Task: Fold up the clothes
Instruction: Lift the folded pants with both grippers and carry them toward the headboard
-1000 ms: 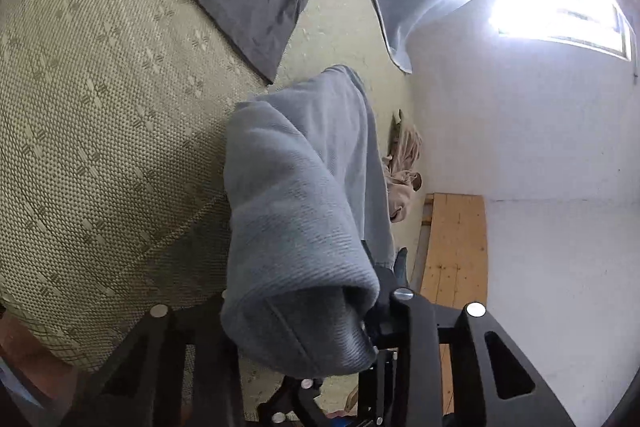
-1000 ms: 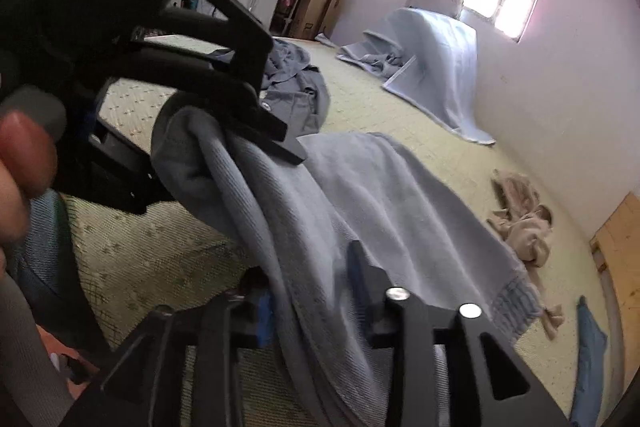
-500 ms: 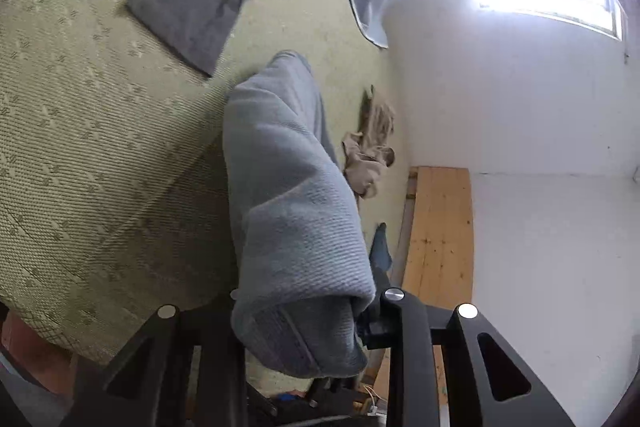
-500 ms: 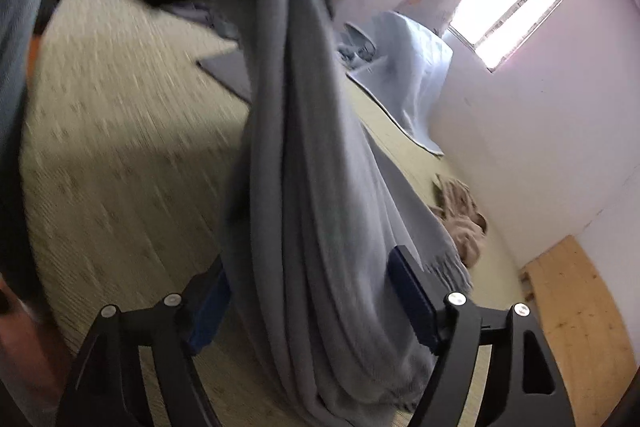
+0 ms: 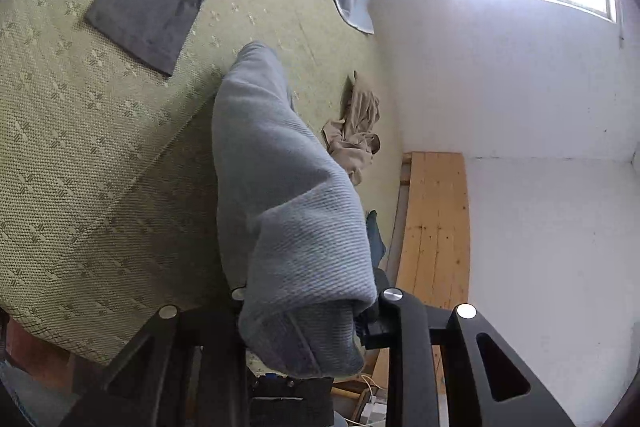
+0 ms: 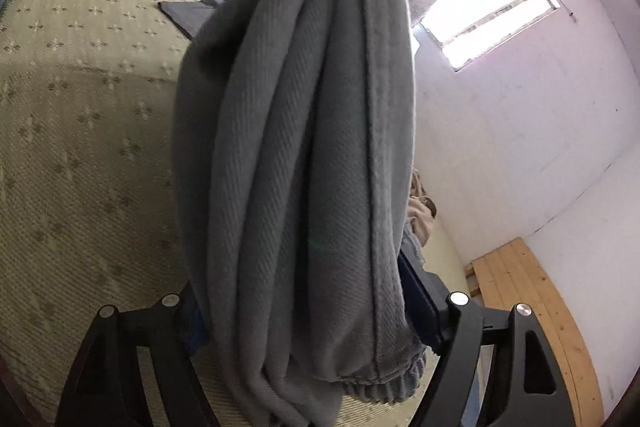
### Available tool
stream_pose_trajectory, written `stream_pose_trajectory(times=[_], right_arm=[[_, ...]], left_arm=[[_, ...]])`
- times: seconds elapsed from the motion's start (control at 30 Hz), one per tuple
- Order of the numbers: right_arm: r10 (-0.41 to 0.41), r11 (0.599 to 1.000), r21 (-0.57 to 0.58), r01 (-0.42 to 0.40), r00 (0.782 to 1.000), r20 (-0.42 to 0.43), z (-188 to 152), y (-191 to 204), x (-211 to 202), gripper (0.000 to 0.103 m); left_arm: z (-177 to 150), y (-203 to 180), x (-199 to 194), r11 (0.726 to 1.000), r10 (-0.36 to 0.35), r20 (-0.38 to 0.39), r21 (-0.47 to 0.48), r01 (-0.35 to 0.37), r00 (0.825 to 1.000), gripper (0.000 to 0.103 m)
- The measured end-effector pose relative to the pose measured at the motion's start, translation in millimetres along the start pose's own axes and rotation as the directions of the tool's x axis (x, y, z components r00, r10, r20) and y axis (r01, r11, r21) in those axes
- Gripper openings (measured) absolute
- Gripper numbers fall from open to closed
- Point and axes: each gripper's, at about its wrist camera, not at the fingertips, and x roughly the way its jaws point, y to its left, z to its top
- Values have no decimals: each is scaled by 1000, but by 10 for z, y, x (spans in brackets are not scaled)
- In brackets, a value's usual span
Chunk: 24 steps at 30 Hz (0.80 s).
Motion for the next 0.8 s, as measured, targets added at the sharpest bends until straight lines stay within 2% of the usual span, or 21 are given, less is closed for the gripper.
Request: stream_pose_trajectory(times=[0.03,0.07,0.17,0.33,0.53,0.67,0.8], right_arm=[[15,1000,8,-15,1000,-2,-1,-39,9,54],[35,999,18,-35,999,-4,3,-84,10,43],[92,995,51,-91,996,-8,35,-268,-6,32],[122,987,108,-122,993,4,58,-769,-90,26],[100,976,197,-97,995,-7,-61,-1544,-240,24],[62,966,255,-49,997,-43,-281,-2035,-374,24],[7,953,300,27,994,-111,-614,-2574,-422,24]], left_arm=[[9,-29,2,1000,0,-1,4,0,1000,28],[18,-57,3,1000,0,-1,9,0,1000,28],[40,-173,12,999,-3,-9,34,3,1000,28],[2,-648,52,992,-19,-40,122,23,999,27],[-176,-1377,301,965,-50,-110,252,76,993,27],[-360,-1895,664,937,-49,-181,332,107,982,27],[-644,-2449,1229,900,-40,-276,408,155,960,27]])
